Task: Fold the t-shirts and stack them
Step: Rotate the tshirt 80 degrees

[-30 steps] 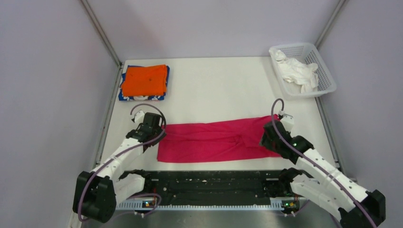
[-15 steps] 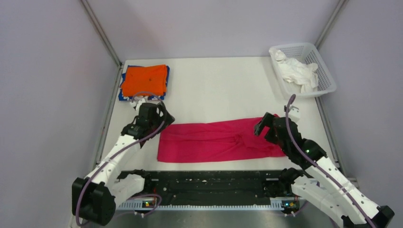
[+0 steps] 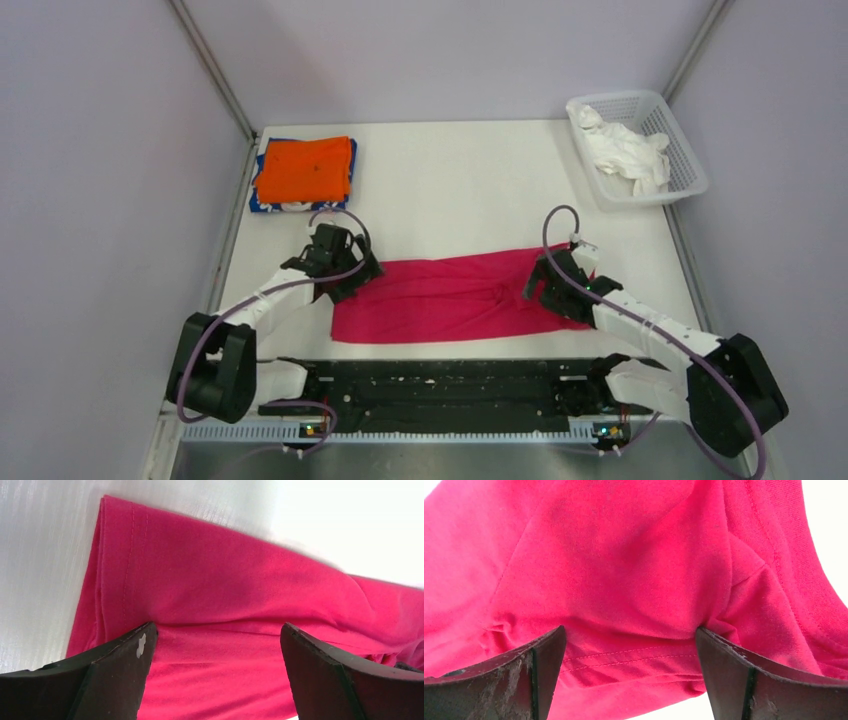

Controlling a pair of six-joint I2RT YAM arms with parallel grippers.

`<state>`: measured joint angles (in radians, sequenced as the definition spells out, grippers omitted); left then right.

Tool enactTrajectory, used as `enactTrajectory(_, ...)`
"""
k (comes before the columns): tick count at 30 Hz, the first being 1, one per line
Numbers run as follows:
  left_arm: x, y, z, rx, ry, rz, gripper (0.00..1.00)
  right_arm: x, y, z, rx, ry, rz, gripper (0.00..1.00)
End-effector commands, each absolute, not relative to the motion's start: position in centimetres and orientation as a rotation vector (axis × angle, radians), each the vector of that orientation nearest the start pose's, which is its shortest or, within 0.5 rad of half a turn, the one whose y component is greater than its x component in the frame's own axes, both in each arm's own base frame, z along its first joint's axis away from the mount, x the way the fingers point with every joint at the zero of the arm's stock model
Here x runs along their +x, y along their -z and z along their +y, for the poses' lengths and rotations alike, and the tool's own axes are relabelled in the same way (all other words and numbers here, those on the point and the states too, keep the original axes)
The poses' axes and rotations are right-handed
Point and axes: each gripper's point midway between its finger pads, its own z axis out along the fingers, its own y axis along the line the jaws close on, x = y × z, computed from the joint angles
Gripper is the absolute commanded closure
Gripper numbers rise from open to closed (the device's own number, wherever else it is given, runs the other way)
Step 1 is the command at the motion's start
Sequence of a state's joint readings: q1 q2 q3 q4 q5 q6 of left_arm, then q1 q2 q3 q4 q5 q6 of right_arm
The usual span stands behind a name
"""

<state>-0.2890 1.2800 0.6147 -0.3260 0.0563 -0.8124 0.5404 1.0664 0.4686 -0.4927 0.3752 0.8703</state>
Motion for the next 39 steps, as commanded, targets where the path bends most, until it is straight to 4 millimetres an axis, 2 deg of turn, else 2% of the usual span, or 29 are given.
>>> enactTrajectory(1, 22.9, -1.2, -10.2, -0.708, 0.355, 2.631, 0.01, 22.3, -1.2, 8.9, 0.644, -0.140, 2.461, 0.01)
enactTrajectory(3, 22.4, -1.1, -10.4, -0.710, 0.387, 2.628, 0.01, 23.8, -1.0, 8.5, 0.686, -0.158, 2.422, 0.01)
enactTrajectory(5, 22.1, -1.3, -11.6, -0.694, 0.488, 2.627, 0.01, 25.9, -1.1, 8.6, 0.729, -0.192, 2.375, 0.01)
enactTrajectory(11, 20.3, -1.8, -13.5, -0.736, 0.566, 2.613, 0.01, 34.2, -1.7, 9.9, 0.702, -0.209, 2.336, 0.01)
enactTrajectory(13, 20.0, -2.0, -14.9, -0.758, 0.648, 2.594, 0.01, 37.2, -1.7, 10.9, 0.671, -0.253, 2.329, 0.01)
enactTrajectory(14, 20.1, -2.2, -15.7, -0.751, 0.702, 2.580, 0.01, 39.4, -2.5, 11.7, 0.637, -0.283, 2.307, 0.01)
enactTrajectory(17, 20.6, -2.8, -17.9, -0.733, 0.775, 2.554, 0.01, 43.8, -3.5, 13.6, 0.542, -0.312, 2.308, 0.01)
enactTrajectory(18, 20.4, -2.7, -18.5, -0.714, 0.757, 2.568, 0.01, 44.5, -2.2, 14.0, 0.510, -0.294, 2.366, 0.01)
enactTrajectory(19, 20.7, -2.9, -18.9, -0.710, 0.741, 2.567, 0.01, 46.6, -3.5, 15.0, 0.476, -0.323, 2.352, 0.01)
enactTrajectory(20, 20.6, -2.9, -19.6, -0.686, 0.726, 2.576, 0.01, 47.1, -1.9, 15.5, 0.452, -0.317, 2.418, 0.01)
enactTrajectory(21, 20.7, -3.0, -20.1, -0.678, 0.714, 2.579, 0.01, 48.0, -1.4, 16.3, 0.420, -0.338, 2.447, 0.01)
enactTrajectory(25, 21.8, -3.2, -22.9, -0.674, 0.704, 2.566, 0.01, 51.5, -0.9, 20.2, 0.355, -0.499, 2.490, 0.01)
enactTrajectory(29, 21.8, -3.1, -25.8, -0.683, 0.700, 2.590, 0.01, 55.4, -0.7, 22.4, 0.338, -0.555, 2.439, 0.01)
enactTrajectory(34, 21.1, -4.0, -28.4, -0.589, 0.668, 2.615, 0.01, 62.0, -0.5, 22.9, 0.344, -0.481, 2.340, 0.01)
enactTrajectory(36, 20.9, -4.5, -29.4, -0.540, 0.683, 2.616, 0.01, 64.2, -1.7, 23.1, 0.337, -0.470, 2.283, 0.01)
enactTrajectory(39, 20.6, -5.0, -30.2, -0.496, 0.694, 2.620, 0.01, 65.6, -2.8, 23.6, 0.322, -0.502, 2.214, 0.01)
